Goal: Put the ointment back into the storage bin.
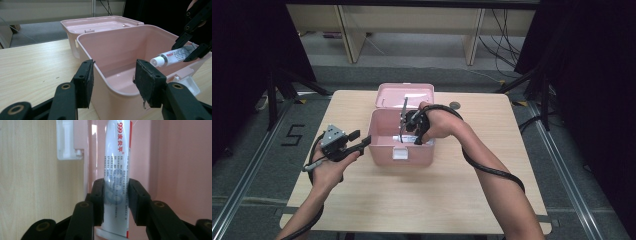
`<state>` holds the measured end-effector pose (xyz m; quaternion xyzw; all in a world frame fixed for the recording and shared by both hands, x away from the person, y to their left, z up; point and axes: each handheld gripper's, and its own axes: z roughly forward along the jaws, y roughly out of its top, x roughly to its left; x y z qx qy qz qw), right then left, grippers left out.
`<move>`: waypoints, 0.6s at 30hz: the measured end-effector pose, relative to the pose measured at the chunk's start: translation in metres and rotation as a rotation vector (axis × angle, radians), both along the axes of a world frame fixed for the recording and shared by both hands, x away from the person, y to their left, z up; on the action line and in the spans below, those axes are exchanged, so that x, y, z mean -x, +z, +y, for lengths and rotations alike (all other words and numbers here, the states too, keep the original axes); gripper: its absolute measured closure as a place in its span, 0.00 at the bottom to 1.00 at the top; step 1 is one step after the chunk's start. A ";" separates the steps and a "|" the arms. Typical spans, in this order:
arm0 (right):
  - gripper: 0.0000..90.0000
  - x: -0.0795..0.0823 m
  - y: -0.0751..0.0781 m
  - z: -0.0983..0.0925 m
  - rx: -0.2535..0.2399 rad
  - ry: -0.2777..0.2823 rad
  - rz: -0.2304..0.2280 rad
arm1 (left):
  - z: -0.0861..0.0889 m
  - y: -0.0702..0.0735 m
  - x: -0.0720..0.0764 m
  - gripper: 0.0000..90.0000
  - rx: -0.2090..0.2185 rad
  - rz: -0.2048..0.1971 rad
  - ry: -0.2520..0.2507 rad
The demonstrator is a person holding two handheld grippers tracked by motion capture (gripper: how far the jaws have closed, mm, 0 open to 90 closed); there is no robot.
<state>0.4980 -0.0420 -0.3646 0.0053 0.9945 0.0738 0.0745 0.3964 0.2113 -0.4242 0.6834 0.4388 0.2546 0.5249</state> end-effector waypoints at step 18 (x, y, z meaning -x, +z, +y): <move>0.77 -0.005 -0.008 0.000 -0.005 0.015 -0.004 | 0.000 0.000 0.000 0.55 0.003 0.001 0.000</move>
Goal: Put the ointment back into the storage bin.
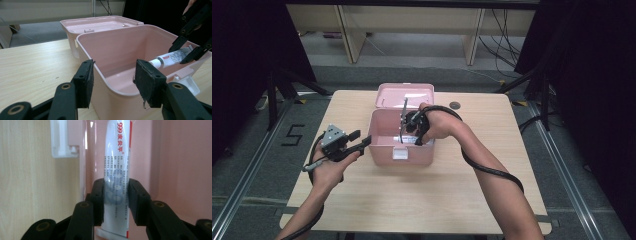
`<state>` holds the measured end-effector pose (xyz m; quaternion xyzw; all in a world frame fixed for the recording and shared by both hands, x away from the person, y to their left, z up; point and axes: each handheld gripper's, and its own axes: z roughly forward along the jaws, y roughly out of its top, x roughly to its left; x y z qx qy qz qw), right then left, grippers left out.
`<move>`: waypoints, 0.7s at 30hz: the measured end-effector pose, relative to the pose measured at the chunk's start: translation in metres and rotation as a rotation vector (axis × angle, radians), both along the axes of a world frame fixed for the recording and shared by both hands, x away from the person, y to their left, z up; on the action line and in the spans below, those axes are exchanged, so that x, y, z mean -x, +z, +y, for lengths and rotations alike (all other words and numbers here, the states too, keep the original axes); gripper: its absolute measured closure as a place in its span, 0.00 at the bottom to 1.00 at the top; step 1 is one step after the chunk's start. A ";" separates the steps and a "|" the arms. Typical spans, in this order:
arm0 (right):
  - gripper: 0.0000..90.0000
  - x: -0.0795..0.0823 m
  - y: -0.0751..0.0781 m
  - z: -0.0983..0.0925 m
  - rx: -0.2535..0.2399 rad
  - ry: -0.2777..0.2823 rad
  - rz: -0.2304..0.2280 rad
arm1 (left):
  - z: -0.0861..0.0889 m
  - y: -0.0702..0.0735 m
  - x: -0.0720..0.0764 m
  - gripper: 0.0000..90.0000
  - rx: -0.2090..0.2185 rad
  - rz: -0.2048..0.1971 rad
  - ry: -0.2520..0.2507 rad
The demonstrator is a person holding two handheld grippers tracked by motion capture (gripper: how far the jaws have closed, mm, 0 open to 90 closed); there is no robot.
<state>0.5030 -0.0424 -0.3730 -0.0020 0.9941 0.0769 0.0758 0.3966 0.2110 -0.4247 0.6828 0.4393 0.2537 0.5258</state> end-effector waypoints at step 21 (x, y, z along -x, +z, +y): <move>0.77 -0.003 -0.006 0.003 0.011 0.014 0.009 | 0.000 0.000 -0.001 0.55 -0.002 0.002 0.001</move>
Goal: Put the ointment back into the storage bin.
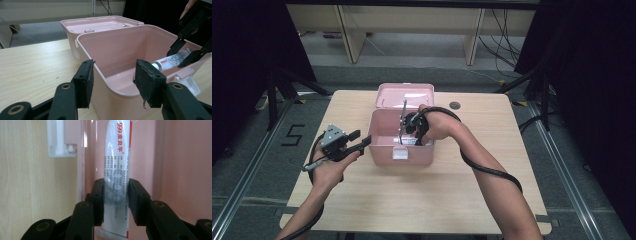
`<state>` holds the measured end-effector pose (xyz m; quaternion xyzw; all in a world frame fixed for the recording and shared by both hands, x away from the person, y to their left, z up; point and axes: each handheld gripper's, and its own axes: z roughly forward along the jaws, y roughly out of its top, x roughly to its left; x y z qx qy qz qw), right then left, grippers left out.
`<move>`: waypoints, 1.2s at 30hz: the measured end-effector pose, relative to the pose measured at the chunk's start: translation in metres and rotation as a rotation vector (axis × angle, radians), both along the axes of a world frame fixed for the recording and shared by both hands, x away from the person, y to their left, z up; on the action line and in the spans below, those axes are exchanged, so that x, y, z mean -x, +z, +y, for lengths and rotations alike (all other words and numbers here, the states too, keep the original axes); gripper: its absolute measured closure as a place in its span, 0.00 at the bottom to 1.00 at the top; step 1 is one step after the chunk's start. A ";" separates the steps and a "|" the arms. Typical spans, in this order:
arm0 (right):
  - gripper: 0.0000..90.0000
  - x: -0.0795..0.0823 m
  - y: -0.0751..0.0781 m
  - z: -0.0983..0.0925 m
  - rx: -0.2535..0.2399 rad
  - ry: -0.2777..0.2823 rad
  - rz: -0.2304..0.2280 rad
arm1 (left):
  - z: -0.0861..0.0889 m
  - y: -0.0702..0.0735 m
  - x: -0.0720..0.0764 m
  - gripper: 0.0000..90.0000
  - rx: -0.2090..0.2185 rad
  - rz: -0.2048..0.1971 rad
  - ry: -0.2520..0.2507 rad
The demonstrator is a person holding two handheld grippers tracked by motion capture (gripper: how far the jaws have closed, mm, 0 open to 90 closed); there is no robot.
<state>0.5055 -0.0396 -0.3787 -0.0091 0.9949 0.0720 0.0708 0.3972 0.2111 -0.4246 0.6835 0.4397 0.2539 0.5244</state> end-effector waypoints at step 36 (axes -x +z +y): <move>0.77 -0.001 -0.010 0.003 0.034 -0.022 0.025 | 0.000 -0.001 0.000 0.55 0.002 0.003 0.001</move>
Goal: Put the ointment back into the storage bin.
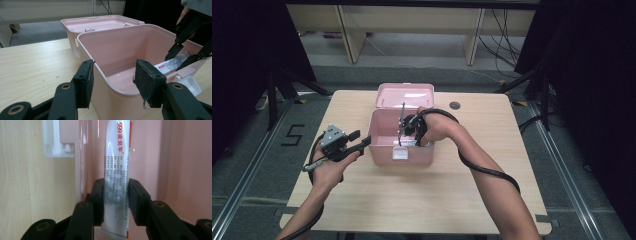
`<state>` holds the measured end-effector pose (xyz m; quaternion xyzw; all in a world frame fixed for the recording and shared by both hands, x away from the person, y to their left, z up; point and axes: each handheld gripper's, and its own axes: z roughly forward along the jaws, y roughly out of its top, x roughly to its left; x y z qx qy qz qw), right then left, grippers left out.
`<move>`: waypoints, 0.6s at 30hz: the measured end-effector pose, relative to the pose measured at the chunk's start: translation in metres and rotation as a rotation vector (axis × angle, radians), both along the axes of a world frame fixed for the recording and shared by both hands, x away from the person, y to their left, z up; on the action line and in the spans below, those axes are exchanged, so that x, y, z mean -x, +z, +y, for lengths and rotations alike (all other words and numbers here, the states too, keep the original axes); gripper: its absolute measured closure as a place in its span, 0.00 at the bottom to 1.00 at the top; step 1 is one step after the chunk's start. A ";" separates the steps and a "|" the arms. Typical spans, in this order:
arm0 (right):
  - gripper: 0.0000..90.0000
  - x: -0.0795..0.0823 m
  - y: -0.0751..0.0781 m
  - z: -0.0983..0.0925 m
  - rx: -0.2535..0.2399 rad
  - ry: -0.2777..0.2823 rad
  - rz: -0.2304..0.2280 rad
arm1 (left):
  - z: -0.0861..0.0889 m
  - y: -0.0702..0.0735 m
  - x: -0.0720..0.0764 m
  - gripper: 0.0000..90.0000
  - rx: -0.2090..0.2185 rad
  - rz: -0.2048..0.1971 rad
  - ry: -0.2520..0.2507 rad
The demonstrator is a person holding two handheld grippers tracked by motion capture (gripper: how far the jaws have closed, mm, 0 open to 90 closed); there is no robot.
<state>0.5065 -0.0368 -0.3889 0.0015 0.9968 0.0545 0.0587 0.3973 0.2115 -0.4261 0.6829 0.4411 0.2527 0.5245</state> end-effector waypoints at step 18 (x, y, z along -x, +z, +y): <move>0.77 -0.001 -0.002 0.000 0.009 -0.009 0.004 | -0.001 -0.001 0.000 0.55 0.000 0.001 -0.002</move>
